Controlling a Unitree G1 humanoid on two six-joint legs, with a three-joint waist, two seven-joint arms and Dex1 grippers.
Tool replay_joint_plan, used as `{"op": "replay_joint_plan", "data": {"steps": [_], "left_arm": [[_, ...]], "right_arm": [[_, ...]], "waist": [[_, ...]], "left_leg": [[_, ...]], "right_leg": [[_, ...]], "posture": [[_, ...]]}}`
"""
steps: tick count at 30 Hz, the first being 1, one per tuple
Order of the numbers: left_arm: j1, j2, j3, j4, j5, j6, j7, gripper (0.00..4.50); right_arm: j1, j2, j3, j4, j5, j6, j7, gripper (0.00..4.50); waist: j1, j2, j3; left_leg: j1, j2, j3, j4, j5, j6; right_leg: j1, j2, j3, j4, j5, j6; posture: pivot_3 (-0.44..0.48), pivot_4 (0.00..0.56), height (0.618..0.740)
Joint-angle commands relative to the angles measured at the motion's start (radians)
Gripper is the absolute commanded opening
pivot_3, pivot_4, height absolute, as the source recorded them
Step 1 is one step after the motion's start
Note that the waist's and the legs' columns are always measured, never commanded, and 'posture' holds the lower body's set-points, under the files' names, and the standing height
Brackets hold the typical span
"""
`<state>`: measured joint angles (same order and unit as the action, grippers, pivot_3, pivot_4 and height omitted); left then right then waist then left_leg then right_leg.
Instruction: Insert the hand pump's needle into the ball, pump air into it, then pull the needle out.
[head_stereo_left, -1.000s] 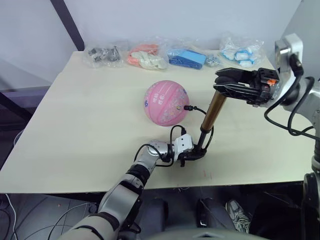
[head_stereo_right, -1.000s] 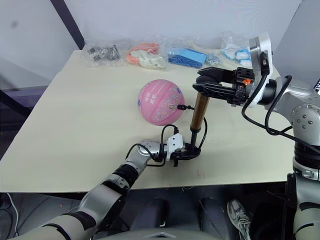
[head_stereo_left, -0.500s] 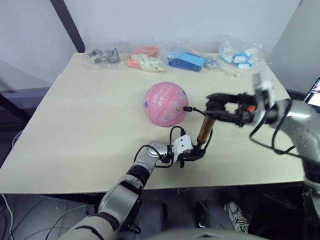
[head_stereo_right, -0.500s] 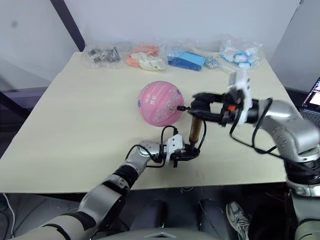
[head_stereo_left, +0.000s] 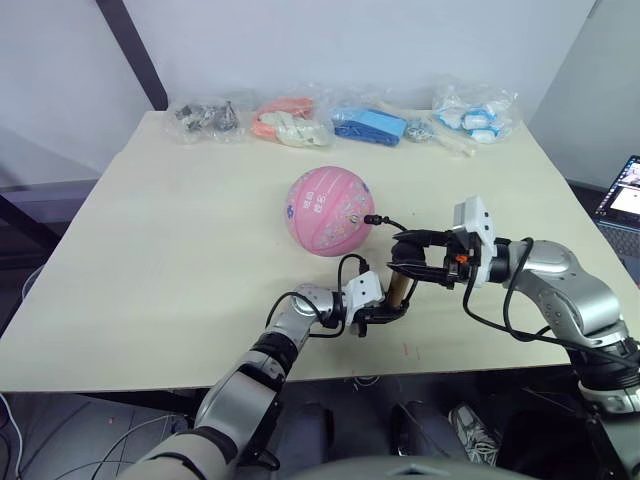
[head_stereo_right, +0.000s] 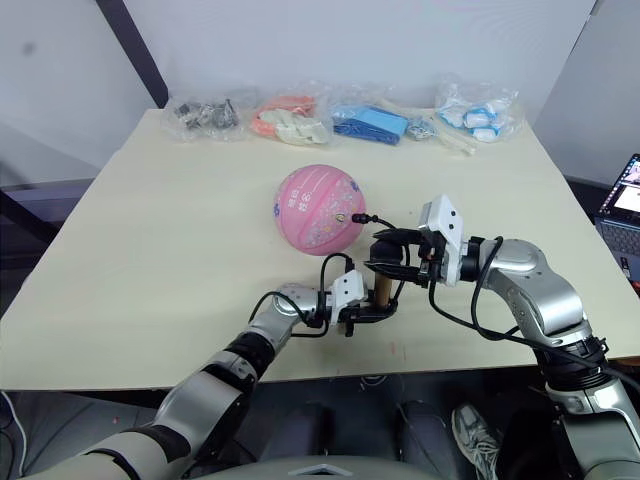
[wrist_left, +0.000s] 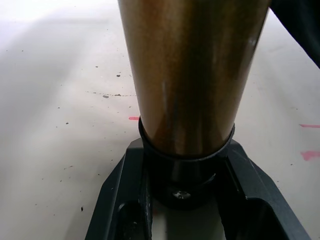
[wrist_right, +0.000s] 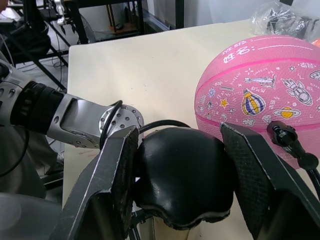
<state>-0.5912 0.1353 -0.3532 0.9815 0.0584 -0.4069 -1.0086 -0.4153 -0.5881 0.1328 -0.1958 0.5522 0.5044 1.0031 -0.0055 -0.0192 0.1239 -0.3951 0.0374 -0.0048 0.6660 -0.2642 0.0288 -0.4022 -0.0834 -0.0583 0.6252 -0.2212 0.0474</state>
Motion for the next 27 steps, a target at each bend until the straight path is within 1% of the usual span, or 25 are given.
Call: {"op": "replay_joint_plan", "data": {"steps": [1,6,12,17,20,23,24,27], "left_arm": [[0.063,0.04,-0.032,0.098,0.073,0.056,0.002,1.12],[0.065,0.042,-0.032,0.095,0.073,0.058,-0.002,1.12],[0.058,0.04,-0.033,0.097,0.074,0.061,-0.004,1.12],[0.058,0.041,-0.032,0.097,0.073,0.062,-0.006,1.12],[0.058,0.04,-0.033,0.097,0.073,0.063,-0.007,1.12],[0.057,0.039,-0.032,0.097,0.073,0.063,-0.006,1.12],[0.057,0.039,-0.032,0.098,0.073,0.063,-0.005,1.12],[0.057,0.039,-0.031,0.098,0.072,0.063,-0.003,1.12]], "right_arm": [[-0.039,-0.026,-0.033,-0.032,0.07,0.091,0.033,2.09],[-0.142,-0.058,-0.126,-0.061,0.171,0.183,0.043,2.09],[-0.309,-0.108,-0.25,-0.026,0.299,0.284,0.038,2.09],[-0.36,-0.118,-0.291,-0.012,0.345,0.316,0.018,2.09],[-0.355,-0.093,-0.302,0.004,0.365,0.324,-0.015,2.09],[-0.266,-0.109,-0.218,-0.018,0.286,0.285,0.03,2.09],[-0.22,-0.114,-0.169,-0.015,0.233,0.249,0.048,2.09],[-0.14,-0.101,-0.086,0.002,0.143,0.188,0.053,2.09]], "waist": [[0.001,0.001,0.001],[0.003,0.006,0.009],[0.007,0.009,0.017],[0.008,0.008,0.018],[0.007,0.008,0.019],[0.009,0.007,0.019],[0.009,0.007,0.018],[0.008,0.004,0.016]], "left_leg": [[0.0,0.0,0.0,0.0,0.0,0.0],[-0.003,-0.001,0.0,0.0,0.0,0.0],[-0.004,-0.001,0.0,0.0,0.0,0.0],[-0.004,-0.001,0.0,0.0,0.0,0.0],[-0.004,-0.001,0.001,0.0,0.0,0.0],[-0.004,-0.001,0.001,0.0,0.0,0.0],[-0.004,-0.001,0.001,0.0,0.0,0.0],[-0.003,-0.001,0.001,0.0,0.0,0.0]], "right_leg": [[0.0,0.0,0.0,0.0,0.0,0.0],[-0.002,-0.001,0.0,0.0,0.0,0.0],[-0.003,-0.001,0.0,0.0,0.0,0.0],[-0.003,-0.001,0.0,0.0,0.0,0.0],[-0.003,-0.001,0.0,0.0,0.0,0.0],[-0.003,-0.001,0.0,0.0,0.0,0.0],[-0.003,-0.001,0.0,0.0,0.0,0.0],[-0.002,0.0,0.0,0.0,0.0,0.0]], "posture": [[0.0,0.15,0.74],[0.0,0.15,0.74],[0.0,0.15,0.74],[0.0,0.15,0.74],[0.0,0.15,0.74],[0.0,0.15,0.74],[0.0,0.15,0.74],[0.0,0.15,0.74]]}}
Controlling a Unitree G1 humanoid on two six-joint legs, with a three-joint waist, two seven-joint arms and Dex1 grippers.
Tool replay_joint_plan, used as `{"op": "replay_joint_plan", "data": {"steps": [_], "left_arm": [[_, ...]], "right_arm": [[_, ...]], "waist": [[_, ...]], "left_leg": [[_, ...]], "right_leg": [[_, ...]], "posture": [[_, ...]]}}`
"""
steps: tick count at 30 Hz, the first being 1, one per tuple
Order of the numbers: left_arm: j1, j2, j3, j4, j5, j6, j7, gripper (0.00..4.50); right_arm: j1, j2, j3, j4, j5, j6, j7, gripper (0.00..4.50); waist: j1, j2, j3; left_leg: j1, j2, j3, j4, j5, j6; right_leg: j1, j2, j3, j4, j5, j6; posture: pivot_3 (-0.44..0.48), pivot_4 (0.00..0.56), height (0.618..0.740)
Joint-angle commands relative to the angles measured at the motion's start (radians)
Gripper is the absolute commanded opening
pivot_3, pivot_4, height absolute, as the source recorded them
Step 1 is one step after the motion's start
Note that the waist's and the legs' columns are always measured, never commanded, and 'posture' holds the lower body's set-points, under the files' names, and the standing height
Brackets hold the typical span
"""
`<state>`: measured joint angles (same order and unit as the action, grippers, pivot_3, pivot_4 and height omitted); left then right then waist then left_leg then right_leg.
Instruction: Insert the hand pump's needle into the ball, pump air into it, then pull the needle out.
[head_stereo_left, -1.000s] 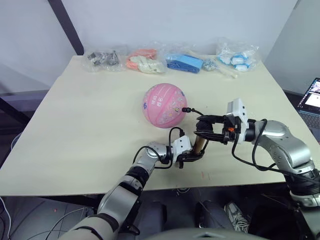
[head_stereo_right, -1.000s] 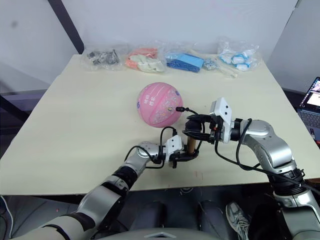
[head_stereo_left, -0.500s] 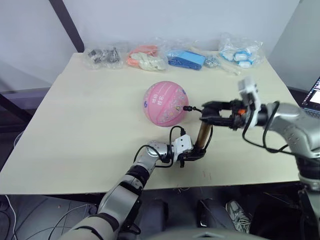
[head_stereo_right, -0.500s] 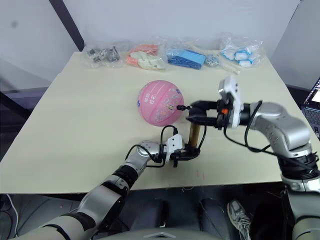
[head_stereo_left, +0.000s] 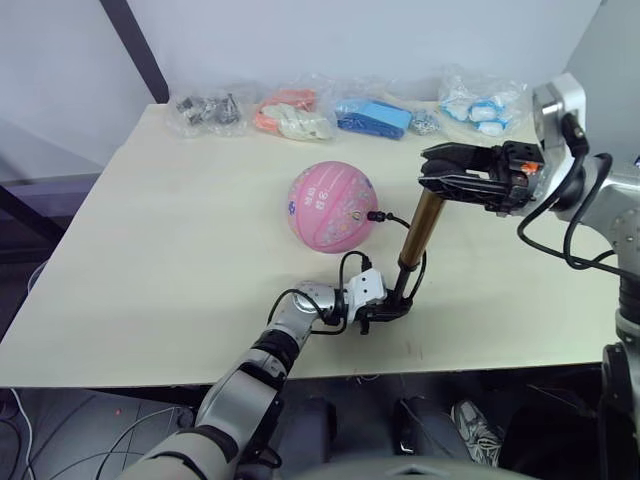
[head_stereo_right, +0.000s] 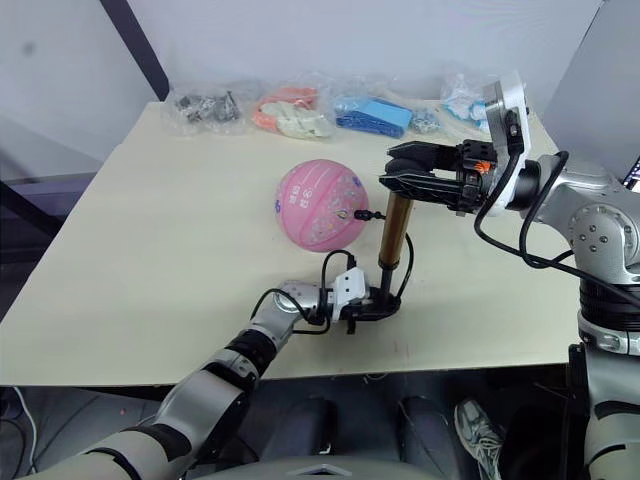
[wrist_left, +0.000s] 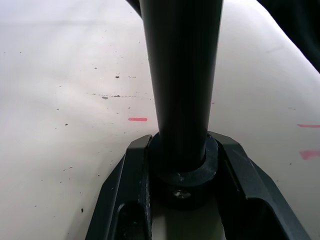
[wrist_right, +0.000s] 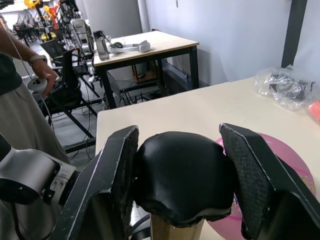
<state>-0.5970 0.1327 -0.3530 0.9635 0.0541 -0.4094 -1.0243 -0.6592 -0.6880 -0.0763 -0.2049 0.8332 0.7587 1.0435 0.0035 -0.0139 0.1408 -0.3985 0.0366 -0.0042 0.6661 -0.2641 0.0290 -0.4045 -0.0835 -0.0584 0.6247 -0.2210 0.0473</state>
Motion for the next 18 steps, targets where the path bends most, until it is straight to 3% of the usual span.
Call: {"op": "replay_joint_plan", "data": {"steps": [1,10,14,18], "left_arm": [[0.063,0.041,-0.032,0.117,0.077,0.066,0.014,1.12],[0.069,0.044,-0.031,0.114,0.075,0.065,0.017,1.12],[0.072,0.044,-0.031,0.111,0.075,0.065,0.017,1.12],[0.075,0.045,-0.031,0.109,0.074,0.065,0.019,1.12]], "right_arm": [[0.116,-0.003,0.139,0.013,-0.155,-0.082,0.021,2.09],[0.249,0.072,0.311,0.113,-0.343,-0.221,0.019,2.09],[0.273,0.085,0.326,0.131,-0.377,-0.253,0.025,2.09],[0.254,0.095,0.262,0.08,-0.316,-0.233,0.031,2.09]], "waist": [[-0.002,-0.003,-0.004],[-0.011,-0.005,-0.015],[-0.012,-0.005,-0.016],[-0.012,-0.005,-0.016]], "left_leg": [[0.0,0.0,0.0,0.0,0.0,0.0],[0.002,0.001,0.0,0.0,0.0,0.0],[0.003,0.001,0.0,0.0,0.0,0.0],[0.003,0.001,0.0,-0.001,0.0,0.0]], "right_leg": [[0.0,0.0,0.0,0.0,0.0,0.0],[0.002,0.0,0.0,0.0,0.0,0.0],[0.002,0.0,-0.001,0.0,0.0,0.0],[0.002,0.0,-0.001,0.0,0.0,0.0]], "posture": [[0.0,0.15,0.74],[0.0,0.15,0.74],[0.0,0.15,0.74],[0.0,0.15,0.74]]}}
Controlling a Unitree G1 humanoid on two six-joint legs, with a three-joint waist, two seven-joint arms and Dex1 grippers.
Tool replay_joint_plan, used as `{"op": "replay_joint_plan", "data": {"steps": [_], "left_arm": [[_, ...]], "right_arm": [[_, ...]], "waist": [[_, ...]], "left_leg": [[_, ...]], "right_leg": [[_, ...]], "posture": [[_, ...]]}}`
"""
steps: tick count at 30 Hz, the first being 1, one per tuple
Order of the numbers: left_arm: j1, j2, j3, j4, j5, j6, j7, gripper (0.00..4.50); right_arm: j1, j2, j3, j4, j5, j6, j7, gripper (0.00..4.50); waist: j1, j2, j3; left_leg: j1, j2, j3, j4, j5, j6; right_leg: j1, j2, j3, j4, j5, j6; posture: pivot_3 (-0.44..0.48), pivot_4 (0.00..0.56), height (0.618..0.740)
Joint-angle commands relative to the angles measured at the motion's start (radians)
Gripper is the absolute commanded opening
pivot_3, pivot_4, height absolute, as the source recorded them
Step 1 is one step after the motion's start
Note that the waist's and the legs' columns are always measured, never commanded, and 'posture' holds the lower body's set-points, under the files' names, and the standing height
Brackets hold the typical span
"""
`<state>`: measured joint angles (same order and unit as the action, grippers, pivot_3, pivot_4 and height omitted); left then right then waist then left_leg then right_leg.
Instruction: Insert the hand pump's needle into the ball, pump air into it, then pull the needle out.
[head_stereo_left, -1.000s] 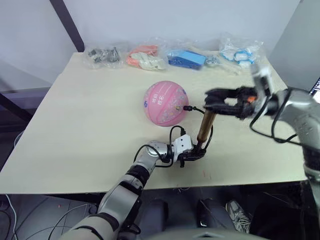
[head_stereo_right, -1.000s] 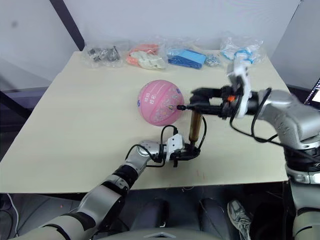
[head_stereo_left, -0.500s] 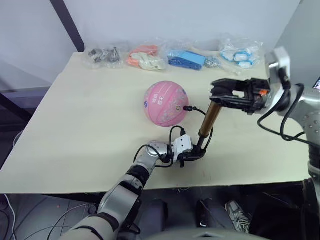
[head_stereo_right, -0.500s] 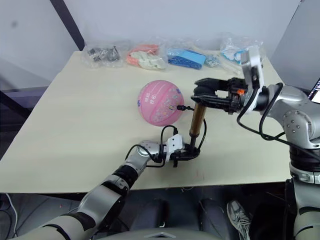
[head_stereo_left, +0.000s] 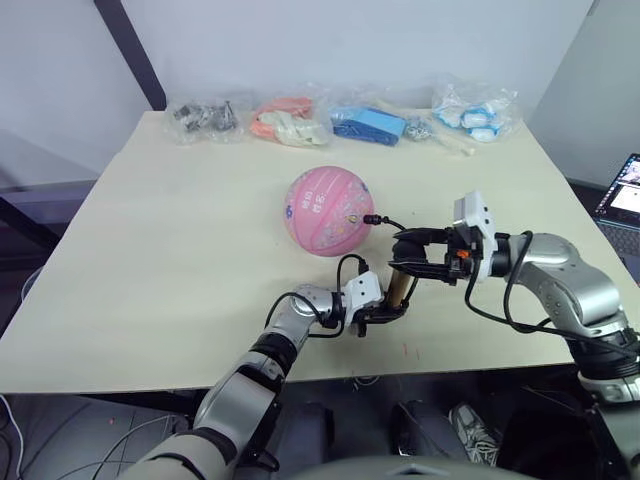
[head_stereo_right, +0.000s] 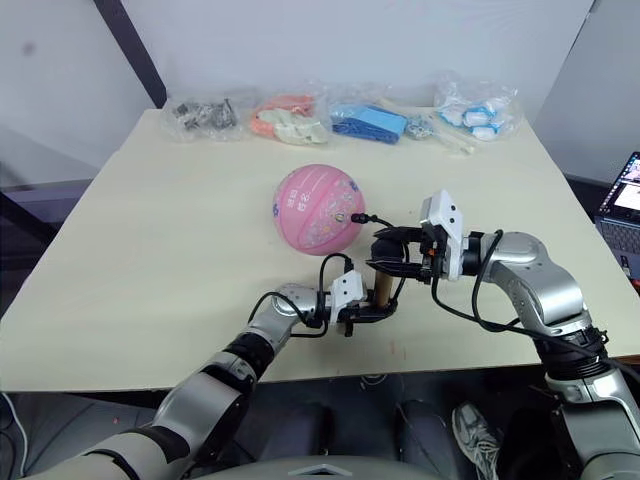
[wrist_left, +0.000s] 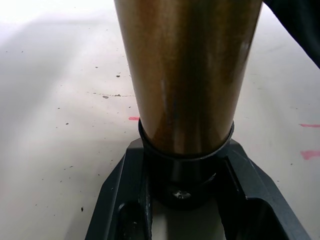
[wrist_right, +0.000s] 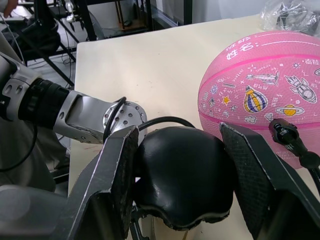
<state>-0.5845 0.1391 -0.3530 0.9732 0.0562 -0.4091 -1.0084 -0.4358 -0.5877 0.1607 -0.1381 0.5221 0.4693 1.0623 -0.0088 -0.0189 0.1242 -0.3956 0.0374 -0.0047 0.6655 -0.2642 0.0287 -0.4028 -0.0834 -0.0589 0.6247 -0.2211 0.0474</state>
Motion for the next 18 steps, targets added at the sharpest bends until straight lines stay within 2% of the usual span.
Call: {"op": "replay_joint_plan", "data": {"steps": [1,8,18], "left_arm": [[0.064,0.04,-0.031,0.1,0.072,0.064,0.003,1.12],[0.067,0.041,-0.032,0.098,0.073,0.063,0.002,1.12],[0.059,0.041,-0.034,0.103,0.077,0.062,-0.003,1.12]], "right_arm": [[0.019,-0.008,0.005,0.0,0.012,0.055,0.02,2.09],[-0.091,-0.048,-0.151,-0.087,0.167,0.137,0.048,2.09],[-0.285,-0.114,-0.314,-0.08,0.332,0.254,0.012,2.09]], "waist": [[0.0,0.0,0.0],[0.003,0.006,0.011],[0.008,0.008,0.018]], "left_leg": [[0.0,0.0,0.0,0.0,0.0,0.0],[-0.002,-0.001,0.0,0.0,0.0,0.0],[-0.004,-0.001,0.001,-0.001,0.0,0.0]], "right_leg": [[0.0,0.0,0.0,0.0,0.0,0.0],[-0.001,-0.001,0.0,0.0,0.0,0.0],[-0.003,-0.001,0.0,0.0,0.0,0.0]], "posture": [[0.0,0.15,0.74],[0.0,0.15,0.74],[0.0,0.15,0.74]]}}
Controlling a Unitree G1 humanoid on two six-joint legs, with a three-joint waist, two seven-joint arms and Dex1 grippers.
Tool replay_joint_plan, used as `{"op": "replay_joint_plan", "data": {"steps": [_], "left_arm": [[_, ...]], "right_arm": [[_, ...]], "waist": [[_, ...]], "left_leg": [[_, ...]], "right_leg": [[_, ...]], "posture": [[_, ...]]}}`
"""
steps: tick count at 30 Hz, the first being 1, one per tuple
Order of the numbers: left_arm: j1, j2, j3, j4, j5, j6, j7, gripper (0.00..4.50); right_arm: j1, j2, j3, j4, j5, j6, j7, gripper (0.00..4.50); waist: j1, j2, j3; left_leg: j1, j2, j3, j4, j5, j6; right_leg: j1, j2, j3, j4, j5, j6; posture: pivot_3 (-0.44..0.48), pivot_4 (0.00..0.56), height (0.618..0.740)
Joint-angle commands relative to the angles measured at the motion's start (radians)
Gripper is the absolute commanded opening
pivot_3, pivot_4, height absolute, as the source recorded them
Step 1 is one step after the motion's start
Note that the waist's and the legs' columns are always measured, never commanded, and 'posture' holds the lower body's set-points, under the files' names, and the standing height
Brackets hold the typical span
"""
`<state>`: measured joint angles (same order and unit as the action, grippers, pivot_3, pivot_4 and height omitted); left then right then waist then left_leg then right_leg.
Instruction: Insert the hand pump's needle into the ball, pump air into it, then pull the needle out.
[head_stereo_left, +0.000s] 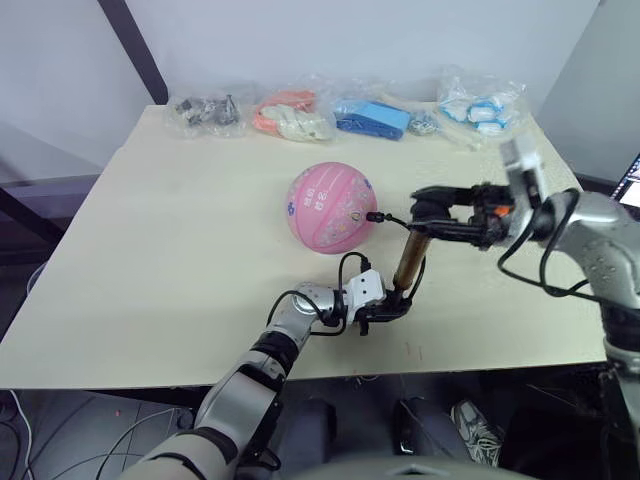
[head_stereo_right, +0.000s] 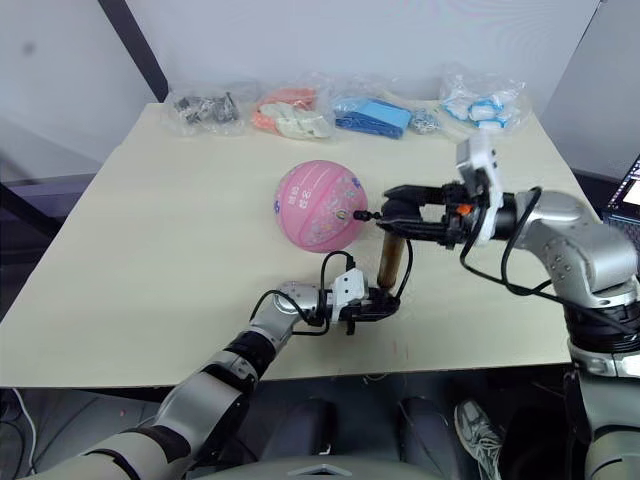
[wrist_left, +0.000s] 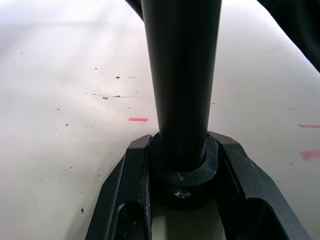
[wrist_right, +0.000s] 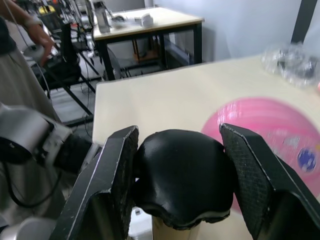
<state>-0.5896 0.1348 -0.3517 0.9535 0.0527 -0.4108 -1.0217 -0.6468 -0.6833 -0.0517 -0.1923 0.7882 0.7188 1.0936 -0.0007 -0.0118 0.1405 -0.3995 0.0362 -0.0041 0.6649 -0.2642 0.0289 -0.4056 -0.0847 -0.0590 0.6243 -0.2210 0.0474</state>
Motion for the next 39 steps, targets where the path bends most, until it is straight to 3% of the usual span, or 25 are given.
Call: {"op": "replay_joint_plan", "data": {"steps": [1,8,15,24,32,39], "left_arm": [[0.063,0.045,-0.036,0.123,0.081,0.063,0.01,1.12],[0.063,0.045,-0.037,0.124,0.081,0.063,0.009,1.12],[0.063,0.043,-0.038,0.125,0.082,0.062,0.011,1.12],[0.06,0.047,-0.036,0.127,0.081,0.061,0.012,1.12],[0.07,0.052,-0.035,0.121,0.078,0.062,0.011,1.12],[0.071,0.05,-0.035,0.119,0.077,0.063,0.01,1.12]], "right_arm": [[-0.09,-0.018,-0.112,-0.022,0.072,0.006,-0.028,2.09],[-0.119,-0.006,-0.127,0.002,0.093,0.01,-0.065,2.09],[0.025,-0.027,0.047,0.007,-0.096,-0.096,0.002,2.09],[0.162,0.042,0.251,0.091,-0.284,-0.197,-0.031,2.09],[0.224,0.074,0.28,0.101,-0.34,-0.23,-0.051,2.09],[0.163,0.053,0.154,0.022,-0.216,-0.139,-0.041,2.09]], "waist": [[0.0,0.001,0.002],[0.001,0.0,0.004],[0.0,-0.001,0.002],[-0.009,-0.008,-0.011],[-0.009,-0.008,-0.014],[-0.009,-0.006,-0.013]], "left_leg": [[0.0,0.0,0.0,0.0,0.0,0.0],[0.0,0.0,0.0,0.0,0.0,0.0],[0.001,0.0,0.0,0.0,0.0,0.0],[0.005,0.001,0.0,0.0,0.0,0.0],[0.005,0.001,0.0,0.0,0.0,0.0],[0.004,0.002,-0.001,-0.001,0.0,0.0]], "right_leg": [[0.0,0.0,0.0,0.0,0.0,0.0],[0.0,0.0,0.0,0.0,0.0,0.0],[0.001,0.0,0.0,0.0,0.0,0.0],[0.003,-0.001,-0.001,0.0,0.0,0.0],[0.003,-0.001,-0.003,0.0,0.0,0.0],[0.003,-0.002,-0.005,0.0,0.0,0.0]], "posture": [[0.0,0.15,0.74],[0.0,0.15,0.74],[0.0,0.15,0.74],[0.0,0.15,0.74],[0.0,0.15,0.74],[0.0,0.15,0.74]]}}
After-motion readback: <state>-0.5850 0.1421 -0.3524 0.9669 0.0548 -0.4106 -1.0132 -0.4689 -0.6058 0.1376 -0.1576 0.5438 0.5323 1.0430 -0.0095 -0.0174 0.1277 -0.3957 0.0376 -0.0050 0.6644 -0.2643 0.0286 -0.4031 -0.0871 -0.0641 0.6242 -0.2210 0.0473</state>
